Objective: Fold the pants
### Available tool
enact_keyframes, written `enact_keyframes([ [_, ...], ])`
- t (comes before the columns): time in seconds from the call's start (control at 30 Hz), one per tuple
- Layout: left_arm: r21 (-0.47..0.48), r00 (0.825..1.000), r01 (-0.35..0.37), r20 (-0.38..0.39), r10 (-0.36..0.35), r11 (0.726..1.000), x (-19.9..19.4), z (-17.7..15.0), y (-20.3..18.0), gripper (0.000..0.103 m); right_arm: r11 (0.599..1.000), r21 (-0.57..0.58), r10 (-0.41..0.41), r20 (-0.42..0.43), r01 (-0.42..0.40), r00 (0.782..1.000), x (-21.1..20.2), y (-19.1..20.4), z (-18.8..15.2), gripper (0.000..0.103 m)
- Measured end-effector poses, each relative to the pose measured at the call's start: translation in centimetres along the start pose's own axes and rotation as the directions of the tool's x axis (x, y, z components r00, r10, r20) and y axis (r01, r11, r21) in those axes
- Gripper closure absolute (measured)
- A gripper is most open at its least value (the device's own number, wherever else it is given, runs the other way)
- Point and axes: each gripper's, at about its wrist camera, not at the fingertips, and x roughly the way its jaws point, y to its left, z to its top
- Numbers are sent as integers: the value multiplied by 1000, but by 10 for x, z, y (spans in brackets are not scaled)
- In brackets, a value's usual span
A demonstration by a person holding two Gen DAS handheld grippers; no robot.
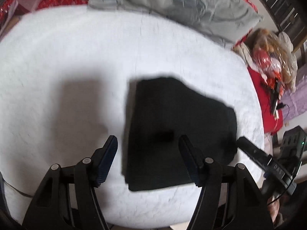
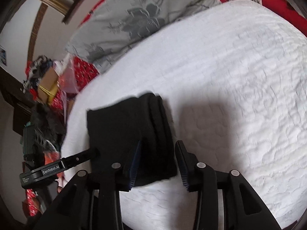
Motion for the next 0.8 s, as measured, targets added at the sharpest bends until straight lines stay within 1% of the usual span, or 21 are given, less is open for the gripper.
enact_keyframes([
  [0.03, 2, 1000, -11, 12, 11, 1000, -1, 7, -1, 37, 1000, 13, 2, 2, -2, 1000, 1, 0, 5, 55],
  [0.17, -8, 999, -48, 25, 48, 999, 5, 25, 2, 37, 1000, 2, -27, 0, 27, 1000, 12, 9, 19, 55],
  [0.2, -11, 998, -56, 26, 56, 998, 10, 29, -3, 37, 999, -1, -33, -2, 33, 999, 16, 11, 21, 55],
  [0.27, -15, 997, -77, 26, 78, 997, 15, 34, -1, 37, 999, 1, -34, -6, 34, 999, 22, 12, 25, 55],
  [0.4, -21, 996, -81, 20, 82, 996, 27, 42, -1, 37, 999, -8, -38, -20, 38, 999, 32, 16, 32, 55],
  [0.5, -9, 995, -94, 18, 94, 995, 37, 47, -8, 37, 998, -38, -55, -21, 54, 998, 37, 19, 34, 55],
  [0.57, 9, 994, -109, 19, 109, 994, 42, 49, -10, 37, 995, -68, -71, -4, 71, 997, 38, 22, 36, 59],
  [0.63, 18, 993, -121, 17, 121, 992, 49, 52, -11, 36, 994, -76, -84, -6, 83, 996, 42, 21, 37, 62],
  [0.73, 12, 992, -125, -8, 125, 992, 63, 55, -9, 35, 993, -66, -103, -28, 101, 994, 53, 14, 39, 63],
  [0.8, 7, 991, -129, -18, 129, 992, 70, 56, -8, 31, 995, -40, -91, -34, 90, 995, 59, 7, 40, 61],
])
